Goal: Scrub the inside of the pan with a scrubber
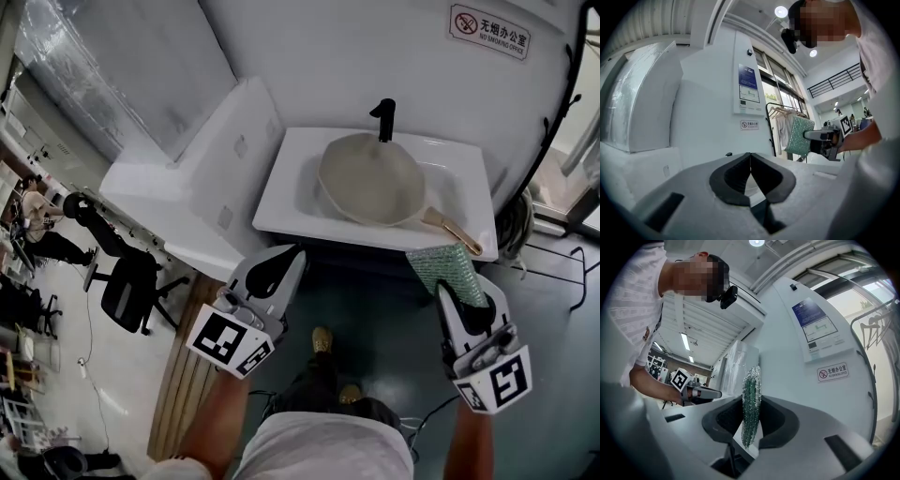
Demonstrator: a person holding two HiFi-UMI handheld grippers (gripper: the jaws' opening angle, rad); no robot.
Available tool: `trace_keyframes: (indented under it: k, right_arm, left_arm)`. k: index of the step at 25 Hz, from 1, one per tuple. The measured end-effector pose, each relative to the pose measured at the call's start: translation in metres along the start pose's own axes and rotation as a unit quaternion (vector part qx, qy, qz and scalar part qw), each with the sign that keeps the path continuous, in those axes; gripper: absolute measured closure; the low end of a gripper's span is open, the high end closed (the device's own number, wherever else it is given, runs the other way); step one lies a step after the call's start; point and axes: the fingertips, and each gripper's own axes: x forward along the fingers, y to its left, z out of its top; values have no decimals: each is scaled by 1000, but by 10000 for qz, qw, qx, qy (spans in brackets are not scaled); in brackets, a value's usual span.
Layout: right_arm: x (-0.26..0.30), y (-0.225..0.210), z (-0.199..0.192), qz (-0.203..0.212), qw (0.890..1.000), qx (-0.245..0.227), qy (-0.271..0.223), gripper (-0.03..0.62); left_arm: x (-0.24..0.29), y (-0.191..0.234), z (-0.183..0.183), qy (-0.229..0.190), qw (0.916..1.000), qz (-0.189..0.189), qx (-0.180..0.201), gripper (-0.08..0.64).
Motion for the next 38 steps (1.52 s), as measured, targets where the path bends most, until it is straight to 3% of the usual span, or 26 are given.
trace_keyframes:
  k: [6,19,33,38]
  right_arm:
    - [50,-20,-16,-62,9998,-105,152,512]
    - [163,-51,-50,-303,9973,-267,615,512]
    - [219,-77,-87,-537,9886,-669,1238,512]
    - [236,-90,-117,-366,9732,-1219,1916,512]
  left_arm:
    - [44,53,-21,205,9998,23,-84,545]
    - [135,153,-71,607,9968,-400,-320,545]
    - [187,199,-114,1080,9901,-647,-625,543]
    - [204,201,-130,1463,9844,-645,-729,540]
